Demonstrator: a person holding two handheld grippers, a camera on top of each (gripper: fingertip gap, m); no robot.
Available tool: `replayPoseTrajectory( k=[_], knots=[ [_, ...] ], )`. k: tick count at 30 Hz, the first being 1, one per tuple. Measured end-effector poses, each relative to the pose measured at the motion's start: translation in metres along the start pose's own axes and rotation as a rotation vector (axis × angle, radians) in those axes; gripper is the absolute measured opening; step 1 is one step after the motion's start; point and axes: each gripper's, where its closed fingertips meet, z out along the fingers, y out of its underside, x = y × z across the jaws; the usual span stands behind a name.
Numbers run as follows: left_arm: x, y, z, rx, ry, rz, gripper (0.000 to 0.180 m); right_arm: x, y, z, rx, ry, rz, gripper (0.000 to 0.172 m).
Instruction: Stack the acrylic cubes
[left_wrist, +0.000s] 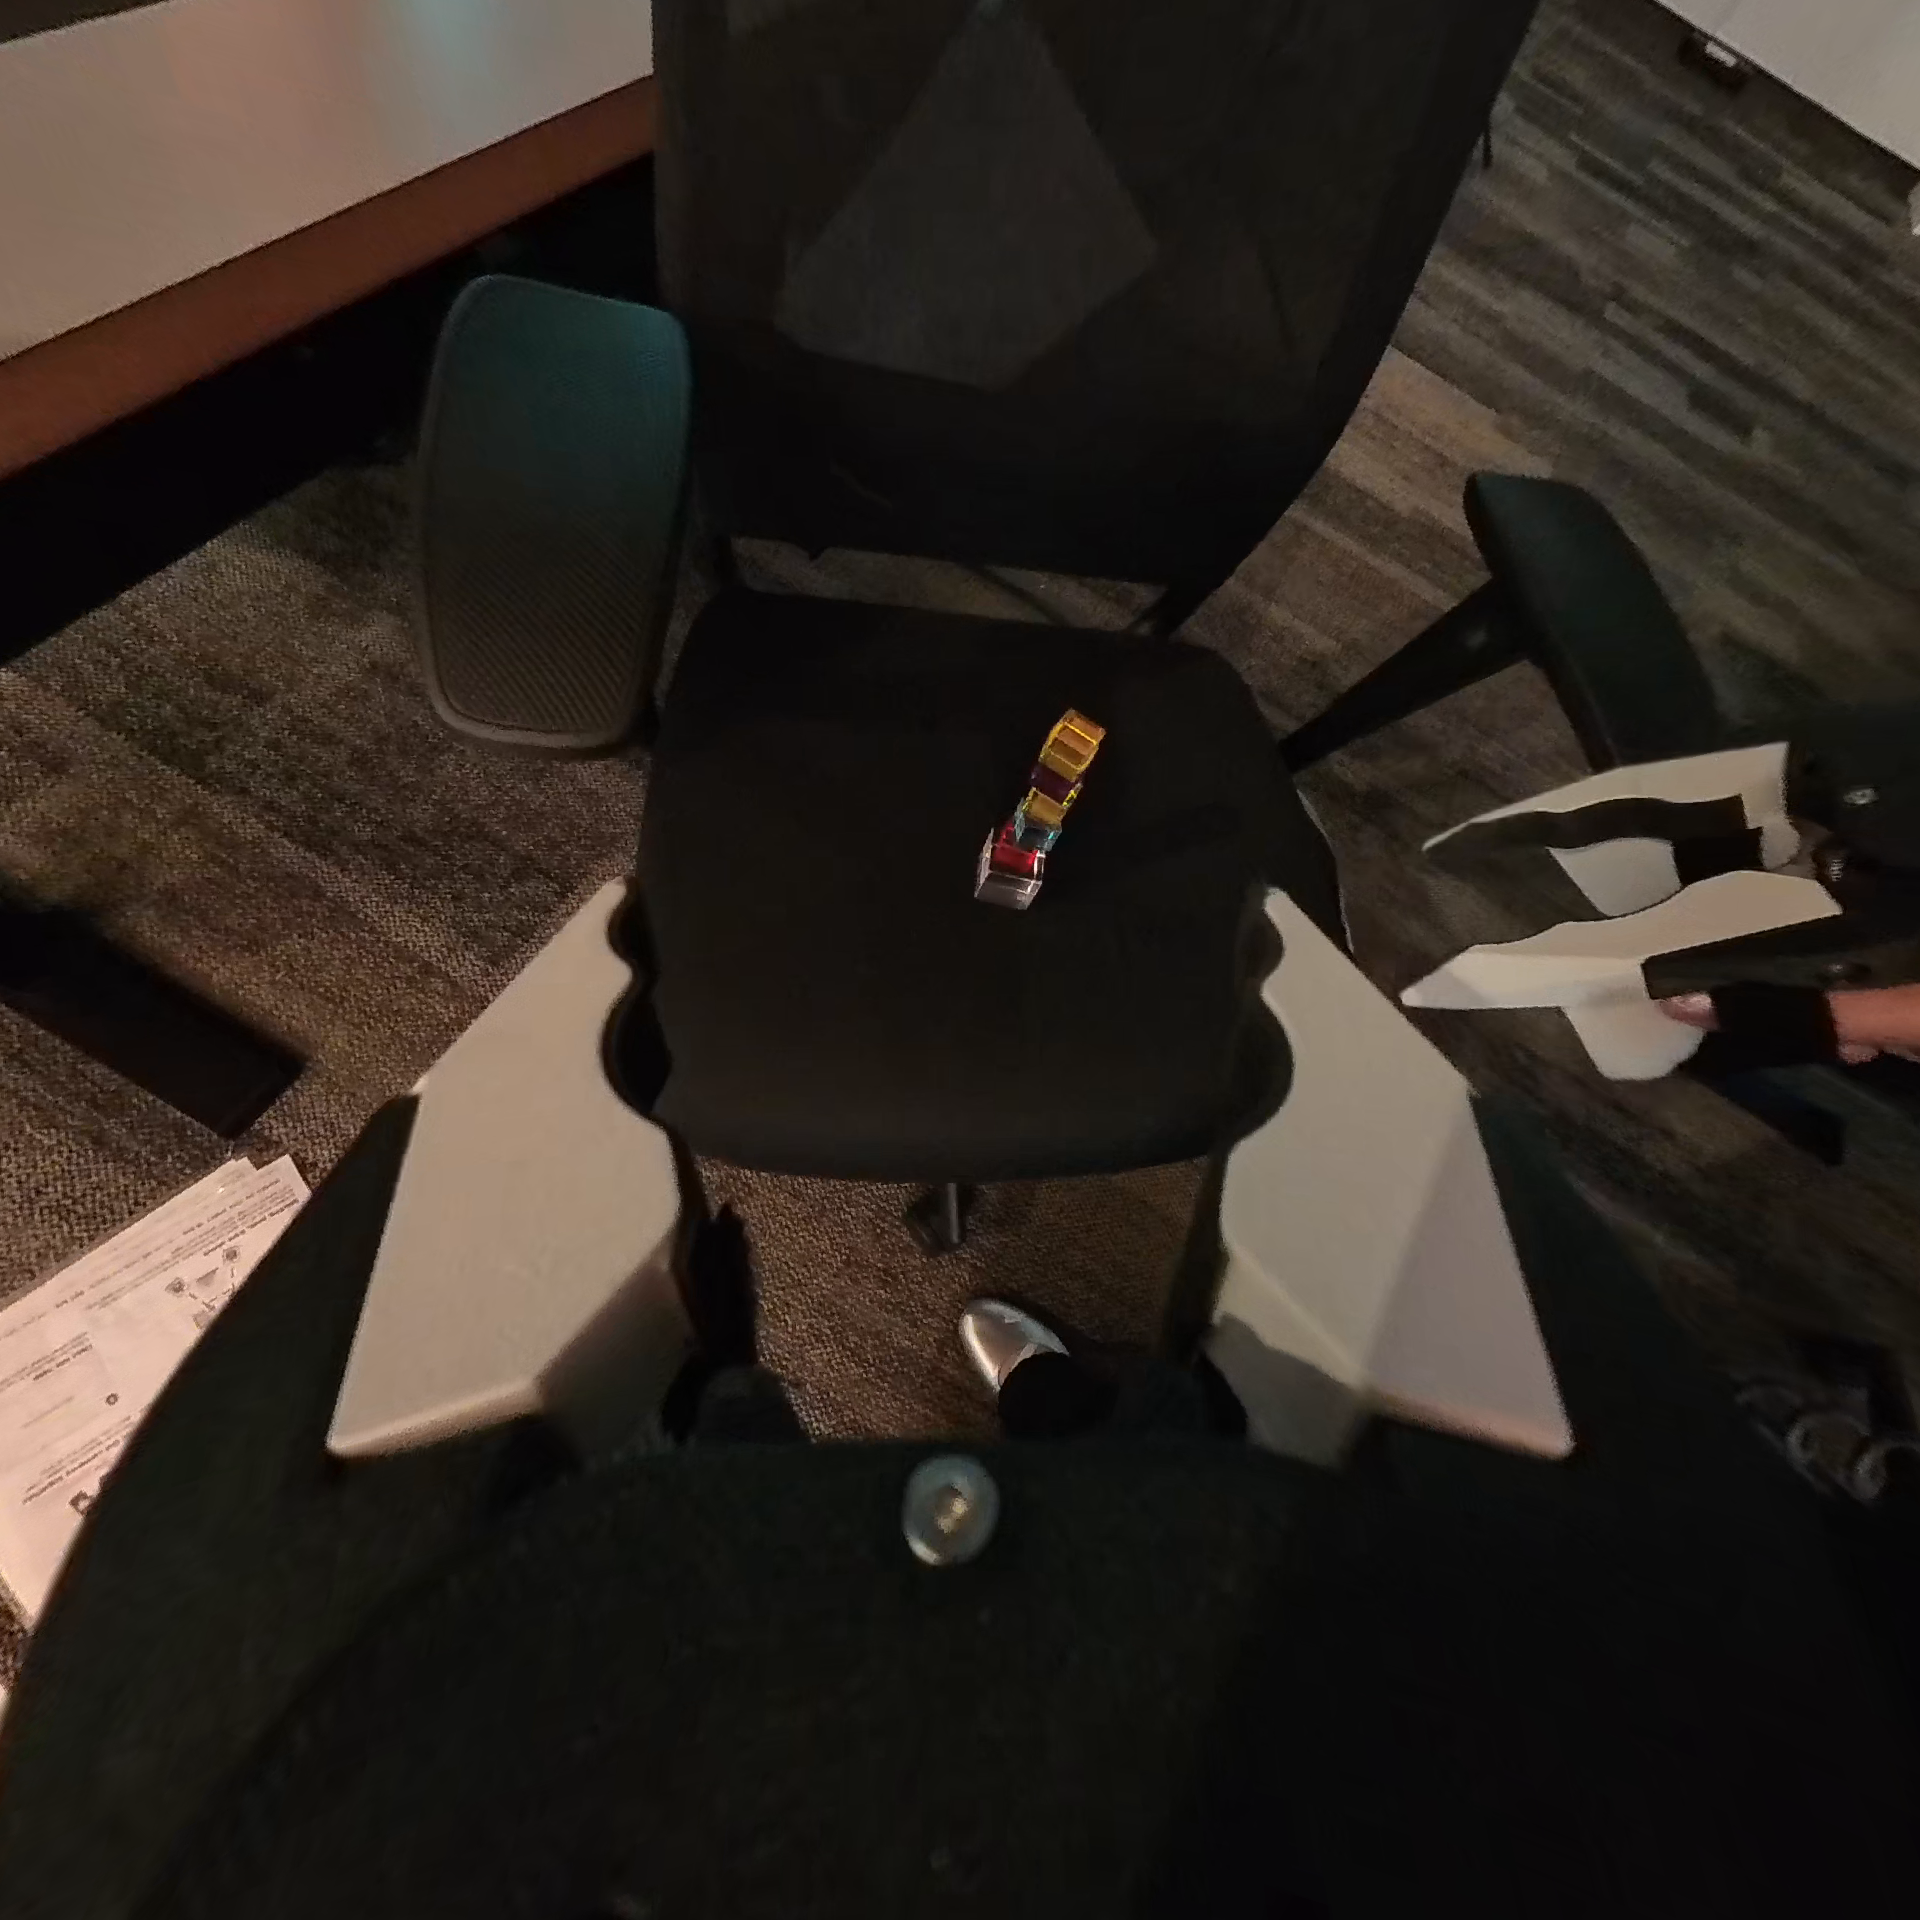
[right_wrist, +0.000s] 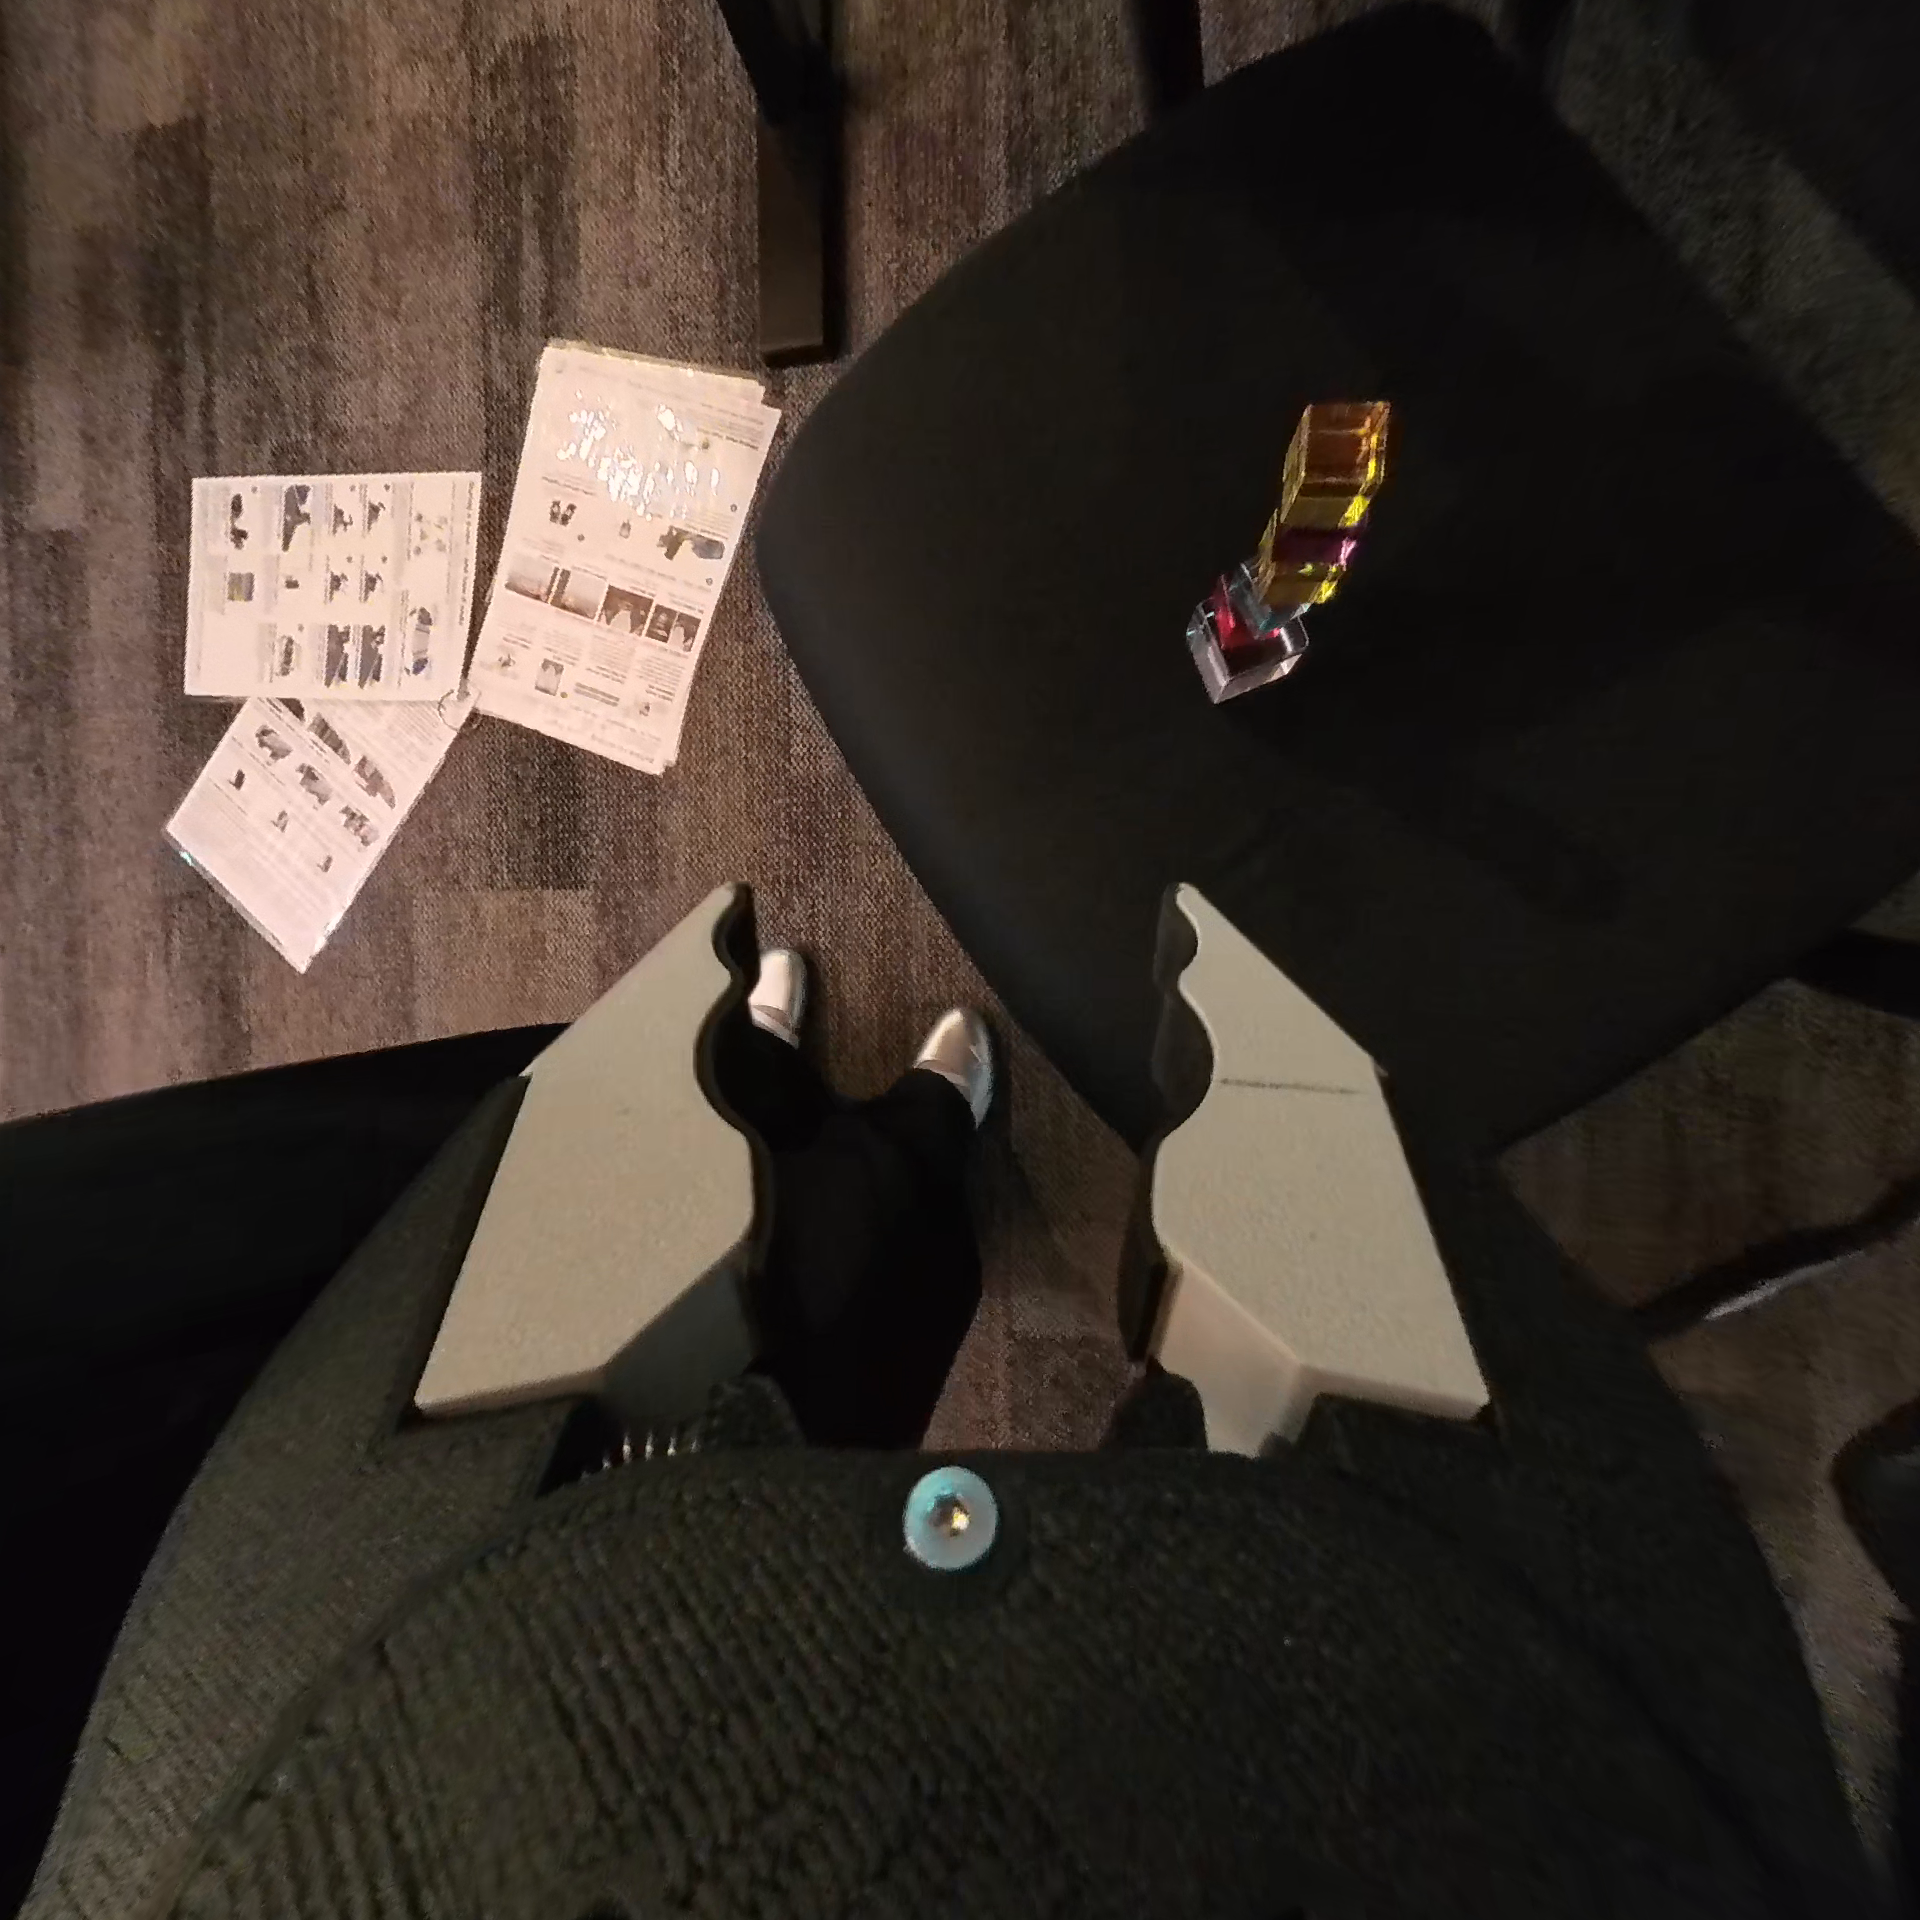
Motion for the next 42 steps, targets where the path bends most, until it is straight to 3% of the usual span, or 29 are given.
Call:
replayPoseTrajectory(
  k=[8,15,25,28,32,37,42],
  knots=[
    [-0.003,0.015,0.007,-0.039,0.054,-0.001,0.111,-0.008,0.022,0.029,-0.025,-0.006,0.072,0.068],
    [-0.003,0.028,0.001,-0.065,0.082,0.013,0.111,-0.016,0.026,0.047,0.063,-0.010,0.192,0.067],
    [0.006,0.004,0.002,0.004,0.114,0.043,0.107,0.000,0.017,0.032,0.184,0.044,0.141,0.069],
    [0.014,0.011,0.021,-0.009,0.133,0.064,0.103,0.021,0.017,0.038,0.189,0.086,0.106,0.072],
    [0.034,0.040,0.059,-0.068,0.189,0.096,0.095,0.051,0.024,0.065,0.167,0.128,0.075,0.075],
    [0.058,0.072,0.121,-0.126,0.272,0.127,0.087,0.076,0.026,0.125,0.173,0.115,0.058,0.076],
    [0.057,0.110,0.189,-0.197,0.292,0.172,0.088,0.103,0.021,0.188,0.231,0.104,0.066,0.077]
  ],
)
